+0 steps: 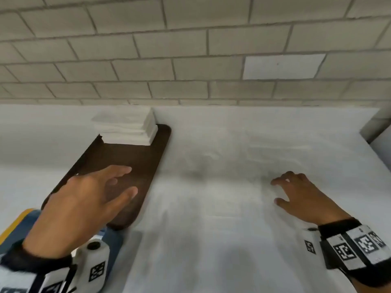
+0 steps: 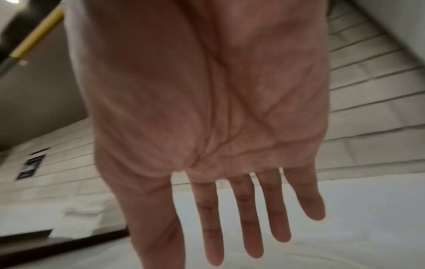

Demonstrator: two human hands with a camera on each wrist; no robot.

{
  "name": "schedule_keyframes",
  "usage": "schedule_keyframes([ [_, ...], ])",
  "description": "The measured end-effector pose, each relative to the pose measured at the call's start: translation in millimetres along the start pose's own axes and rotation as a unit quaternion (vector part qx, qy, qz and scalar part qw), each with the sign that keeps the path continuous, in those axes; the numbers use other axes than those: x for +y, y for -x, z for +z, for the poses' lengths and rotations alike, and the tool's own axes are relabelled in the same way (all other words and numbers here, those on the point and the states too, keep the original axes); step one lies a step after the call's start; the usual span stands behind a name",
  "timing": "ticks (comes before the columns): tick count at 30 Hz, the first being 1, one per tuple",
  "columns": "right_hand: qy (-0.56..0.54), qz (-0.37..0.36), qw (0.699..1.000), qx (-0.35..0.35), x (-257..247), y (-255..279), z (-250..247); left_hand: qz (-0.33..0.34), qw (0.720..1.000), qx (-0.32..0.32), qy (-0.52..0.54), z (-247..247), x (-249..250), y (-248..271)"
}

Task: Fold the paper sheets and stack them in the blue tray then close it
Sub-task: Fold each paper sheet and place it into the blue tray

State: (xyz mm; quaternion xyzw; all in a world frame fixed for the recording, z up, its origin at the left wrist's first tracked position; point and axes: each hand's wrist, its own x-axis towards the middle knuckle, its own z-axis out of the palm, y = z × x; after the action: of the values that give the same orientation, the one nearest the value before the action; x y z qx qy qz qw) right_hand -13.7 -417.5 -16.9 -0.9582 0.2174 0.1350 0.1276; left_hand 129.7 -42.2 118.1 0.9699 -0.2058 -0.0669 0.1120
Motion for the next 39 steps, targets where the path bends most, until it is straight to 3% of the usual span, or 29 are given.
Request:
schedule_keyframes([
  [6, -0.010, 0.049, 0.998, -0.023, 68.6, 25.3, 7.0, 0.162, 0.985, -0.049, 0.039, 82.5, 110.9, -46.9],
  [10, -0.032, 0.047, 0.998, -0.006, 81.7, 27.5, 18.6, 0.247, 0.959, -0.131, -0.054, 158.9, 166.3, -69.3],
  [14, -0.025, 0.021, 0.999, 0.039, 85.4, 24.4, 24.6, 0.266, 0.943, -0.151, -0.128, 200.6, 188.7, -74.8],
  [21, 0.000, -0.014, 0.996, 0.092, 90.5, 17.1, 25.0, 0.263, 0.953, -0.089, -0.124, 212.4, 185.3, -76.4],
  [23, -0.028, -0.033, 0.994, 0.101, 92.5, 21.4, 21.7, 0.263, 0.954, -0.086, -0.116, 209.6, 185.1, -76.6],
  [25, -0.128, -0.070, 0.983, 0.112, 93.5, 31.6, 11.0, 0.266, 0.957, -0.077, -0.082, 202.0, 185.7, -75.1],
  [27, -0.298, -0.100, 0.944, 0.101, 88.2, 45.6, -12.2, 0.282, 0.958, -0.036, 0.039, 189.9, 187.9, -73.6],
  [29, -0.485, -0.104, 0.866, 0.068, 78.3, 56.6, -39.8, 0.301, 0.924, -0.044, 0.233, 174.7, 194.5, -70.7],
  [31, -0.616, -0.105, 0.778, 0.059, 69.5, 58.7, -56.4, 0.289, 0.859, -0.163, 0.389, 160.0, 210.7, -64.1],
  [33, -0.660, -0.109, 0.740, 0.065, 59.3, 53.6, -62.0, 0.243, 0.811, -0.251, 0.469, 157.6, 227.7, -57.9],
  [34, -0.662, -0.104, 0.739, 0.066, 55.8, 48.2, -62.5, 0.204, 0.801, -0.262, 0.498, 159.7, 233.7, -54.7],
  [36, -0.644, -0.077, 0.758, 0.065, 60.5, 28.2, -58.3, 0.124, 0.807, -0.234, 0.528, 164.9, 239.5, -50.6],
  [37, -0.614, -0.054, 0.784, 0.072, 67.9, 14.1, -55.4, 0.092, 0.814, -0.218, 0.531, 169.5, 237.0, -50.3],
  [39, -0.461, 0.017, 0.882, 0.100, 94.5, -21.2, -44.6, 0.042, 0.813, -0.204, 0.544, 177.6, 225.7, -50.6],
])
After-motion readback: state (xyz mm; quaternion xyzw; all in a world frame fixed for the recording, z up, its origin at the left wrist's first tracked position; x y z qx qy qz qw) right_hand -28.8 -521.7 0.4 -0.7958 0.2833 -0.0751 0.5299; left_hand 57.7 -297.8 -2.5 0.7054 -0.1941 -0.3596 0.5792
